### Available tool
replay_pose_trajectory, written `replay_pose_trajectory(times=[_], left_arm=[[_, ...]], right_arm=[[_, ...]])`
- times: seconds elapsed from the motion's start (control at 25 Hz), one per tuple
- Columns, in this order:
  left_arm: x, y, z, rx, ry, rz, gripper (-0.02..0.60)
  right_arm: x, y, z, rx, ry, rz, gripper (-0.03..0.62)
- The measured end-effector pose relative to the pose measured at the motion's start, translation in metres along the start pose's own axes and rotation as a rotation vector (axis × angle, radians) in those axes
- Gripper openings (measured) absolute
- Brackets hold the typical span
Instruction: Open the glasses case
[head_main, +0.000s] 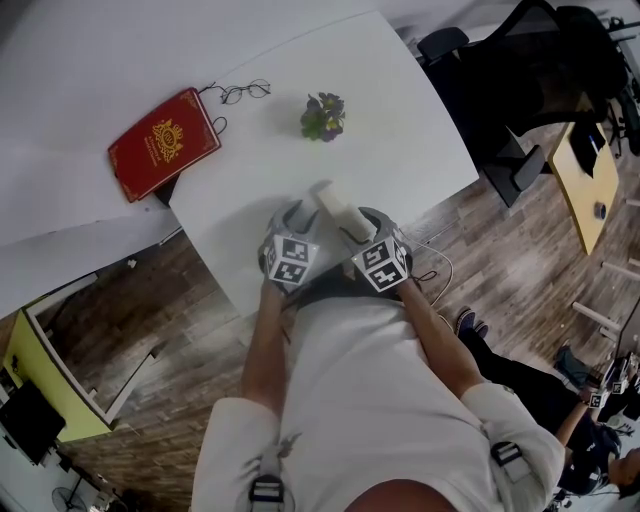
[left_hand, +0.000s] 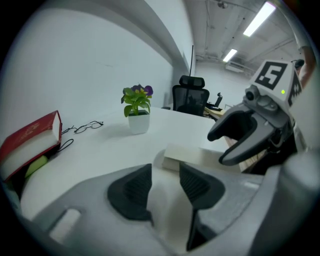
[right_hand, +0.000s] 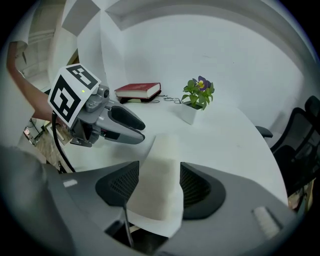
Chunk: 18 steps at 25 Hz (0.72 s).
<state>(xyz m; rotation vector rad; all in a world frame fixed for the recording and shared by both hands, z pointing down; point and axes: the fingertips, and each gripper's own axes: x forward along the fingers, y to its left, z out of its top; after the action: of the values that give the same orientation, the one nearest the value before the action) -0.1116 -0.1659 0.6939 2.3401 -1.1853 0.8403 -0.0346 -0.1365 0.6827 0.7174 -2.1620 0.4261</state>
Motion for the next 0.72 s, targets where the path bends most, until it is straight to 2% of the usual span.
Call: replay_pose_trajectory(times=[0.4,0.72], left_arm=[[0.010,-0.001,-0.007,0.005,0.034,-0.019,0.172],[0.016,-0.002,-0.002,0.010,0.015,-0.017,0.172]], right_arm=[[0.011,0.003,-0.006,0.003,0.042,0.002,0.285],[0.018,0.006,-0.011,0.000,0.070,0.009,0.321]])
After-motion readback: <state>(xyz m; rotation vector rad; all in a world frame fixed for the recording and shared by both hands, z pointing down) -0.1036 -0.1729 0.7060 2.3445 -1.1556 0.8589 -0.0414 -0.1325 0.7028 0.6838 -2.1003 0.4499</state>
